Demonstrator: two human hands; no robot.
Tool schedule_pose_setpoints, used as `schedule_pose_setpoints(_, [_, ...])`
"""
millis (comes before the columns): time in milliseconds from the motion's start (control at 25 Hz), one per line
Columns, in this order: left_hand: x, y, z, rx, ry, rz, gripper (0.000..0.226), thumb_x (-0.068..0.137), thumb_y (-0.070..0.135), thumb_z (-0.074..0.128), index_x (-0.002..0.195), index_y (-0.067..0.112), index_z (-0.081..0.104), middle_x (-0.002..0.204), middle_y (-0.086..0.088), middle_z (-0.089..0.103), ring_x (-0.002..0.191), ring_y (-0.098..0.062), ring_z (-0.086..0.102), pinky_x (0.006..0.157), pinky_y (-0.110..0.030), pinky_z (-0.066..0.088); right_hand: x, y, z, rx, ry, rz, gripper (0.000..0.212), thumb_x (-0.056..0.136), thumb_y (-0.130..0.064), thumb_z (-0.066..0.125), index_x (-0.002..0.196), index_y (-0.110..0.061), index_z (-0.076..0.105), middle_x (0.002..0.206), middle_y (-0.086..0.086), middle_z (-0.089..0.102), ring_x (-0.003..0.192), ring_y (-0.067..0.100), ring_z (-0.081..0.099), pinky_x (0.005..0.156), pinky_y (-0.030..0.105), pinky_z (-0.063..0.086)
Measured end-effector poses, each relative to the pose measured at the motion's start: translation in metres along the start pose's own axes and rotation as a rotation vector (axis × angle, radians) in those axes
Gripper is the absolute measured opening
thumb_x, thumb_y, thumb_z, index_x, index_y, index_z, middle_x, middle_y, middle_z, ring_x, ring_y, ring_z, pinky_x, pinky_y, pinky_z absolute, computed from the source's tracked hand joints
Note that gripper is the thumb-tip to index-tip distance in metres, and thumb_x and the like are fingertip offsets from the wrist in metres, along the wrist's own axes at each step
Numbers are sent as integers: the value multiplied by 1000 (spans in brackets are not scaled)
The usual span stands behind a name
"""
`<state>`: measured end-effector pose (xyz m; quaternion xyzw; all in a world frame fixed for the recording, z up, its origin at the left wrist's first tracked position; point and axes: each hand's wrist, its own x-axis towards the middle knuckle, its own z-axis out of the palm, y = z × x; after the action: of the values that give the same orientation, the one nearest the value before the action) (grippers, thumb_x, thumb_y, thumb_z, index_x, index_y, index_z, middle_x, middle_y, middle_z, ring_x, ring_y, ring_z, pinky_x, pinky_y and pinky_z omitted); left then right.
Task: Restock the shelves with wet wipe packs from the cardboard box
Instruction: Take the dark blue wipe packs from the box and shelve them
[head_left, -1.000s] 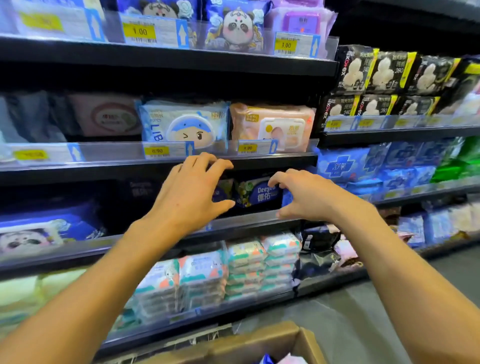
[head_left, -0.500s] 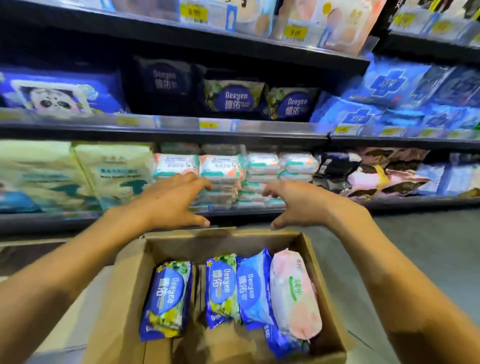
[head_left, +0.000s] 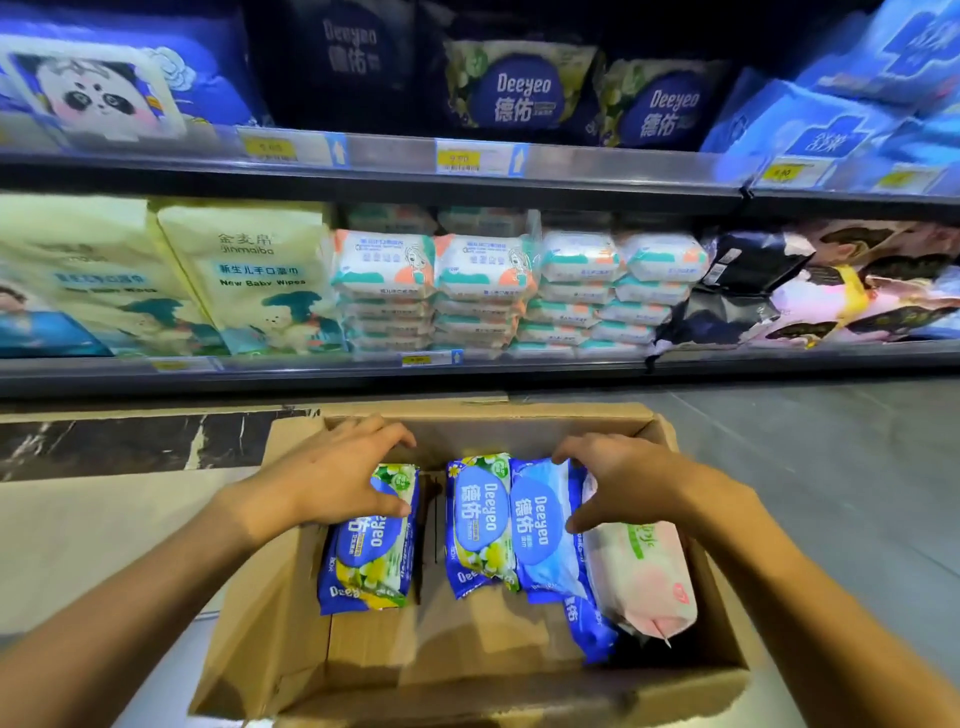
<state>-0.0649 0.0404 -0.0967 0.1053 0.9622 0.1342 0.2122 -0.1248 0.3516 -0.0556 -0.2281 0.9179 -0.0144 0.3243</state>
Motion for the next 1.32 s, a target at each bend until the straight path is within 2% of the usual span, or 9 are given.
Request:
schedule_pose_setpoints(160, [14,-10,21,2,-131,-22,81,74,61,74,142,36,37,135,10,45,125,-16,46,100,-36,44,28,-15,25,83,-48,8,78,79,-44,83,144,-23,46,144,3,55,128,25,54,102,35,46])
schedule_pose_setpoints(360, [40,-16,31,65,-316,-52,98,73,50,81,152,31,26,147,5,38,133,-20,40,102,-37,44,61,-29,56,194,-96,92,81,77,-48,83,142,-15,48,144,7,57,129,26,55,106,38,46])
schedule_pose_setpoints(520, [60,-20,47,223,-480,-114,114,74,48,82,159,27,9,160,1,24,143,-25,31,111,-41,39,75,-32,72,303,-53,174,80,79,-50,80,143,-16,46,148,6,52,132,27,52,106,38,45])
schedule_pose_setpoints(680, [79,-22,66,289,-540,-183,122,75,43,82,159,20,-3,164,-4,16,147,-28,26,115,-44,35,87,-41,97,476,44,253,70,76,-45,80,133,-14,54,134,5,62,125,29,56,98,36,48])
schedule_pose_setpoints(840, [90,-29,72,279,-514,-147,128,67,53,85,159,14,5,162,-5,23,146,-26,27,117,-41,32,105,-40,106,621,104,297,65,58,-57,73,110,-19,60,113,3,70,109,28,64,91,39,54])
schedule_pose_setpoints(920, [93,-31,74,296,-532,-150,131,60,64,84,158,14,13,160,-5,28,145,-26,29,118,-44,29,113,-37,109,641,106,315,67,54,-60,71,107,-20,61,111,2,71,106,26,66,91,40,55])
schedule_pose_setpoints(1120, [97,-29,80,235,-597,-178,129,55,64,86,154,16,18,155,-5,29,143,-26,27,115,-45,32,123,-36,111,585,71,347,52,69,-50,80,102,-15,58,114,7,63,106,30,64,84,34,52])
schedule_pose_setpoints(1200, [96,-29,82,170,-618,-186,126,54,61,87,150,15,20,152,-3,32,140,-26,28,112,-42,37,126,-38,112,554,64,358,52,76,-45,81,108,-12,57,123,10,58,112,32,61,86,34,51])
schedule_pose_setpoints(1320, [90,-22,85,57,-706,-177,125,57,57,89,152,12,20,149,-5,43,134,-27,43,105,-38,45,128,-40,115,528,90,373,72,79,-40,82,135,-9,49,139,12,52,128,33,54,99,37,47])
